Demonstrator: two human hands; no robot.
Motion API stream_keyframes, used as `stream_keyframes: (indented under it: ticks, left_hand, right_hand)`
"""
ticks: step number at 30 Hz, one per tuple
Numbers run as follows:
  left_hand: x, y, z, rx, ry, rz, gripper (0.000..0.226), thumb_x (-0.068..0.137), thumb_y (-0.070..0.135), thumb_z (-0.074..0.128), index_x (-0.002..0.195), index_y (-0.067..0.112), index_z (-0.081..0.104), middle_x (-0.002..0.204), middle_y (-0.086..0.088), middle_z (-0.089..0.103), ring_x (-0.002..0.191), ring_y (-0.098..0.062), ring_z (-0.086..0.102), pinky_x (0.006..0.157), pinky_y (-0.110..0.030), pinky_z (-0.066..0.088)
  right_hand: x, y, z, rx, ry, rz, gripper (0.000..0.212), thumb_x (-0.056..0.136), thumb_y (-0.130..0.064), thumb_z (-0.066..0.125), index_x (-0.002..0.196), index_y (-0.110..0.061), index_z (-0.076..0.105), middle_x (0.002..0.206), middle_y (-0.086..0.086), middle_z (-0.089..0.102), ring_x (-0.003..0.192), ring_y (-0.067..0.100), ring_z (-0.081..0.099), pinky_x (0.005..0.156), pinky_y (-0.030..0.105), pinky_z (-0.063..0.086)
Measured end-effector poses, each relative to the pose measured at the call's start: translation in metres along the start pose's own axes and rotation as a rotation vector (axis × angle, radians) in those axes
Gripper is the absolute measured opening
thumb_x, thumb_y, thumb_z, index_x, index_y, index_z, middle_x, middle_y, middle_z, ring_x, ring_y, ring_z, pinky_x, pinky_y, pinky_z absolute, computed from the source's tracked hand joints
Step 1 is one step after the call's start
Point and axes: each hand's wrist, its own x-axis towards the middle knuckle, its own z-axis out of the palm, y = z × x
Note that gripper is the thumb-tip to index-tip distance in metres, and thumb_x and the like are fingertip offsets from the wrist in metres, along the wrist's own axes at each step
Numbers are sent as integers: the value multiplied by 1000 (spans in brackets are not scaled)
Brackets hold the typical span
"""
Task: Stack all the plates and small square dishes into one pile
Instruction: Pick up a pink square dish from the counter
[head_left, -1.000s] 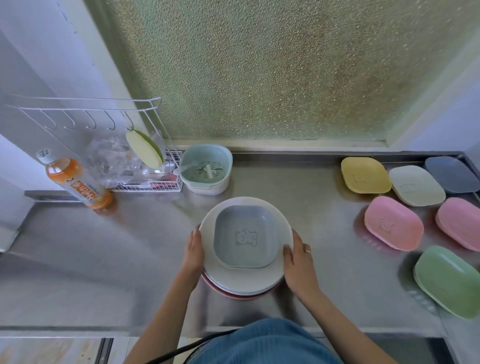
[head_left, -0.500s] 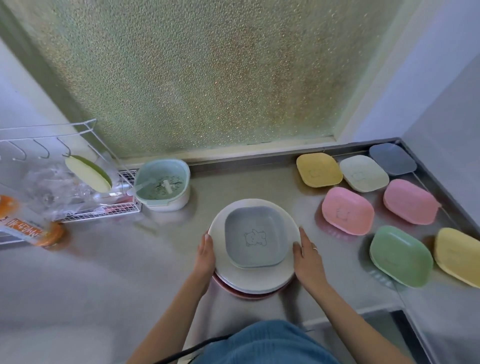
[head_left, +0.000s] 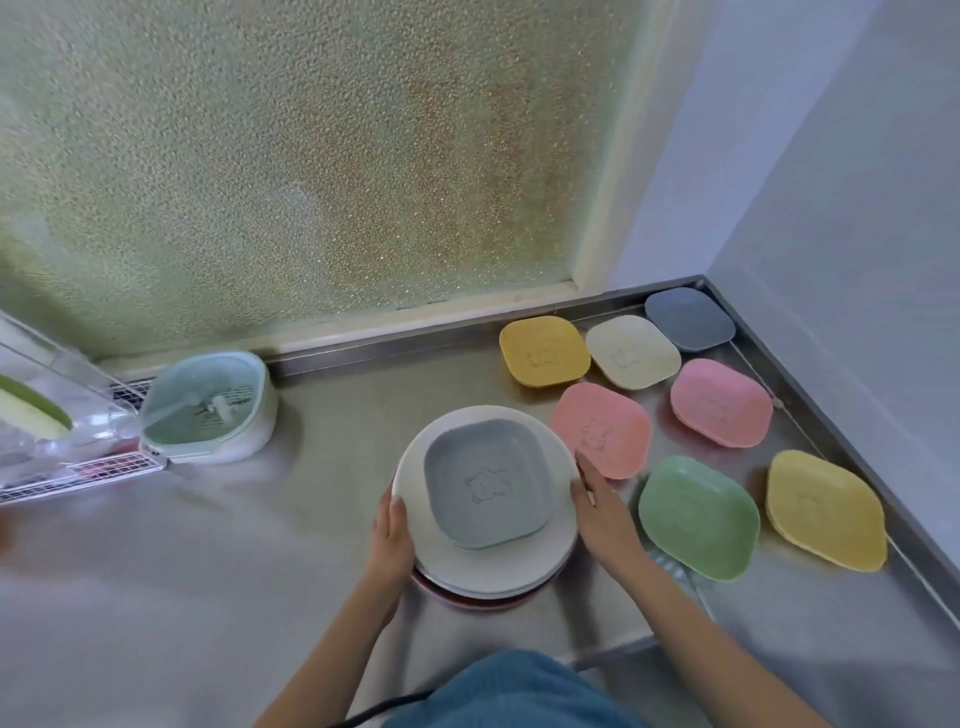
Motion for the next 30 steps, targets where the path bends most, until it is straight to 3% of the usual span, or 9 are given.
stream_keyframes:
  ticks: [4, 7, 13, 18, 19, 22, 24, 27, 30]
  left_hand:
    - [-3, 3, 12, -8, 14, -9, 41, 102, 32, 24, 137, 17, 40, 136, -8, 48, 127, -24, 43, 111, -40, 32]
    - [-7, 6, 18, -14, 41, -12, 43, 102, 32, 24, 139, 15, 38, 134, -7, 48, 126, -23, 43, 107, -35, 32]
    - [-12, 11, 23, -18, 86, -18, 39, 102, 29, 25, 132, 12, 44, 121, -4, 53, 112, -17, 48, 91, -28, 33]
    - [-9, 9, 23, 23, 138, -41, 38, 101, 32, 29, 125, 12, 52, 115, -9, 59, 108, -25, 53, 89, -32, 40]
    - [-9, 9, 23, 34, 142, -38, 38, 101, 32, 30, 125, 11, 52, 116, -10, 59, 109, -26, 54, 89, -32, 40]
    - [-11, 11, 22, 57, 148, -17, 37, 101, 29, 33, 127, 10, 52, 119, -11, 59, 106, -24, 54, 87, -31, 40]
    - [-15, 12, 24, 67, 152, -11, 37, 100, 29, 35, 129, 10, 50, 119, -10, 59, 105, -23, 53, 87, -31, 40]
    - [-18, 13, 23, 85, 145, -2, 38, 100, 30, 37, 131, 11, 49, 119, -8, 58, 104, -21, 52, 87, -31, 40]
    - [-18, 14, 20, 135, 119, 24, 37, 99, 29, 38, 130, 13, 50, 118, -7, 60, 104, -22, 54, 84, -30, 40]
  right_hand:
    - [-6, 10, -18, 32, 76, -27, 46, 99, -23, 38, 144, -26, 32, 124, 2, 56, 112, 22, 53, 94, 29, 35]
    - [6, 28, -33, -66, 227, -52, 43, 96, -20, 45, 138, -24, 41, 123, 9, 56, 102, 25, 55, 91, 35, 41]
    - [40, 43, -49, -322, 101, -90, 39, 87, -12, 53, 123, -23, 58, 127, 6, 54, 109, 26, 55, 89, 34, 43]
    - [51, 44, -44, -315, 143, 25, 24, 90, -21, 39, 82, -27, 61, 91, 5, 63, 85, 28, 57, 64, 30, 34]
    - [52, 45, -44, -305, 138, 16, 25, 91, -22, 37, 81, -27, 59, 89, 2, 61, 87, 28, 58, 64, 30, 35]
    - [52, 47, -44, -399, 56, -68, 28, 94, -24, 34, 106, -28, 59, 105, 0, 58, 92, 24, 54, 79, 34, 40]
    - [53, 51, -43, -461, 58, -94, 28, 92, -22, 36, 103, -26, 62, 104, 1, 59, 82, 19, 47, 75, 31, 36]
    - [52, 49, -43, -391, 127, -88, 24, 91, -21, 39, 89, -23, 62, 89, -1, 56, 84, 23, 53, 71, 30, 31]
    - [48, 39, -50, -236, 285, -151, 24, 92, -10, 44, 100, -13, 67, 100, 7, 61, 94, 33, 58, 74, 33, 39]
